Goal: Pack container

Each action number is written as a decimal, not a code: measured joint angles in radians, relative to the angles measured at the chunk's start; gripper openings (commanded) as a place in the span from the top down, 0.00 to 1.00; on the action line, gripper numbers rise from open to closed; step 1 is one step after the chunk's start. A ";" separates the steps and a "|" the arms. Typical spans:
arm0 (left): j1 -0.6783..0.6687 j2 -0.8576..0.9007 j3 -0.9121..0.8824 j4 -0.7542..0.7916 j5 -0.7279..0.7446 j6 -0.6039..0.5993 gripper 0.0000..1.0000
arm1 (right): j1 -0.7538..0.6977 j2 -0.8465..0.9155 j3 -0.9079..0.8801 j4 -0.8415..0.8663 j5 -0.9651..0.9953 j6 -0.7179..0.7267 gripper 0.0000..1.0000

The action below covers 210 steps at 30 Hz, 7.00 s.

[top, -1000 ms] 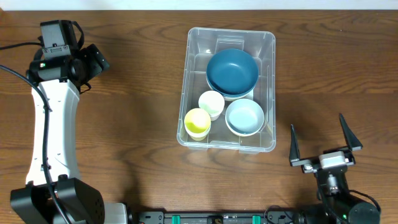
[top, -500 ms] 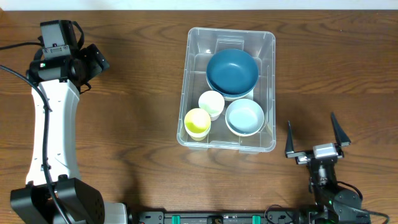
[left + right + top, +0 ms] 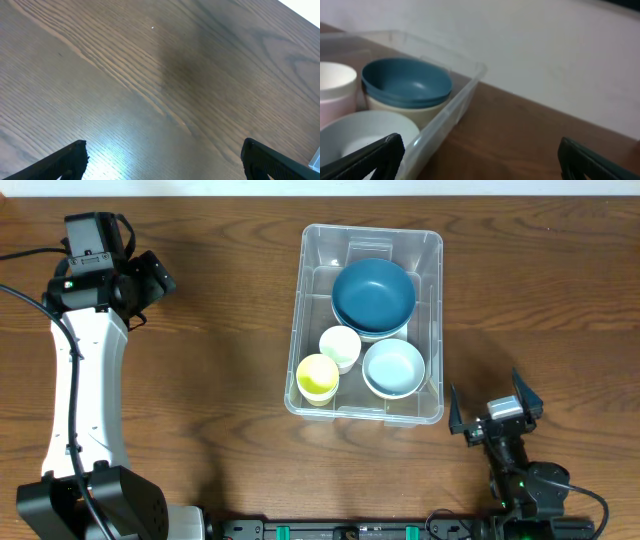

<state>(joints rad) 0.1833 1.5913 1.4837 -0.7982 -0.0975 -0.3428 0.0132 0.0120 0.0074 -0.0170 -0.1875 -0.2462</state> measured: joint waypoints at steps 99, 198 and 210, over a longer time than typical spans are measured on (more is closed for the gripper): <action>-0.098 -1.535 -1.087 0.052 0.008 -0.058 0.02 | 0.000 0.000 0.000 -0.035 0.004 -0.035 0.01; -0.166 -1.581 -1.444 0.740 0.065 0.344 0.02 | 0.000 0.000 0.000 -0.035 0.004 -0.035 0.01; -0.166 -1.581 -1.444 0.740 0.064 0.344 0.02 | 0.000 0.000 0.000 -0.035 0.004 -0.035 0.01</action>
<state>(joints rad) 0.0174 0.0101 0.0402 -0.0586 -0.0330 0.0010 0.0132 0.0120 0.0074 -0.0525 -0.1837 -0.2813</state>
